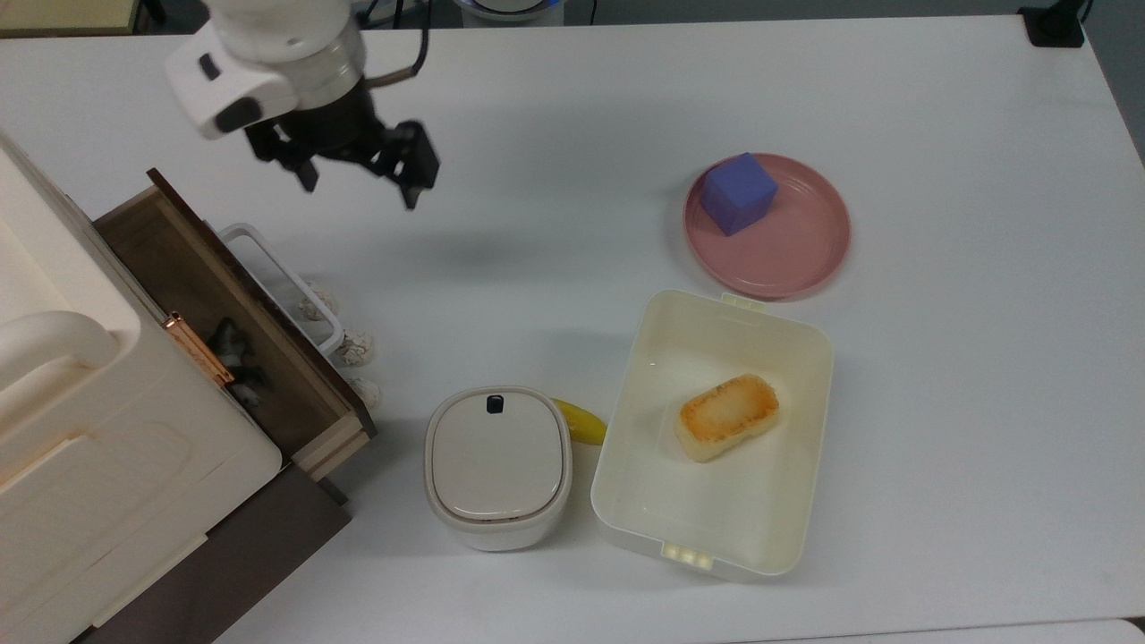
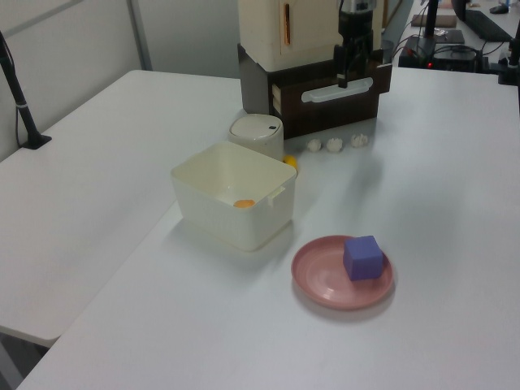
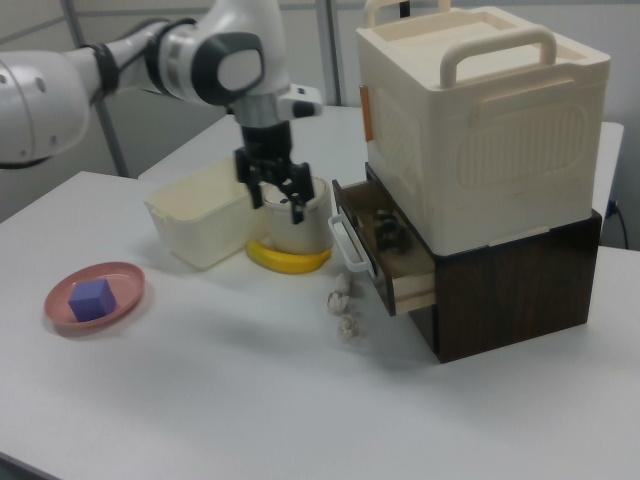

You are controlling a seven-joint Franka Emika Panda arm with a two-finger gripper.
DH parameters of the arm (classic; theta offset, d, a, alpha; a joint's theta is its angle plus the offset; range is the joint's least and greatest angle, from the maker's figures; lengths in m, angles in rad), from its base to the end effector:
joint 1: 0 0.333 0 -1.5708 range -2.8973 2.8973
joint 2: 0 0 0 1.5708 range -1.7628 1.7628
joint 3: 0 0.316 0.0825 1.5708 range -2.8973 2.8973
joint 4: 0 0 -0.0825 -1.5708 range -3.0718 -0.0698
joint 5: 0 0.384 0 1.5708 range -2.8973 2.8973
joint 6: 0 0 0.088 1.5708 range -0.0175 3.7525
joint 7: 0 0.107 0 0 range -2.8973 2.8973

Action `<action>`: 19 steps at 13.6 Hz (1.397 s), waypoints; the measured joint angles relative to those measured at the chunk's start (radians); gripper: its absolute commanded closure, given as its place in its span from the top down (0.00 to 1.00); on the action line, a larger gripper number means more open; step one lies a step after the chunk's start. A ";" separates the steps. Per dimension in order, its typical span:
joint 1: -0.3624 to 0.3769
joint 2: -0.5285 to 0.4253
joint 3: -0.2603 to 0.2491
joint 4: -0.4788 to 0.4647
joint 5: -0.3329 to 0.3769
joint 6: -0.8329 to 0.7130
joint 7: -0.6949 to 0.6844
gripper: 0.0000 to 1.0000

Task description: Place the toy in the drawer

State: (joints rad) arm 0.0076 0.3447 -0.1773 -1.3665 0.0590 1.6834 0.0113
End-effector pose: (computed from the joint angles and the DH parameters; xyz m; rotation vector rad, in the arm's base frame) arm 0.6546 -0.0880 0.5239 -3.1283 0.2803 0.0355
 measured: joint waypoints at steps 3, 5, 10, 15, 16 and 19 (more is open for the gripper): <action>0.042 -0.053 0.000 -0.001 -0.001 -0.120 -0.038 1.00; 0.054 -0.066 0.000 -0.005 -0.001 -0.151 -0.050 1.00; 0.058 -0.070 0.000 -0.007 -0.004 -0.156 -0.059 1.00; 0.107 -0.080 0.001 -0.007 -0.082 -0.156 -0.060 1.00; 0.123 -0.081 0.001 -0.007 -0.097 -0.156 -0.058 1.00; 0.151 -0.121 0.001 -0.019 -0.112 -0.157 -0.054 1.00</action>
State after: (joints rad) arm 0.1587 0.2242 -0.1766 -1.3856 -0.0530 1.5266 -0.0432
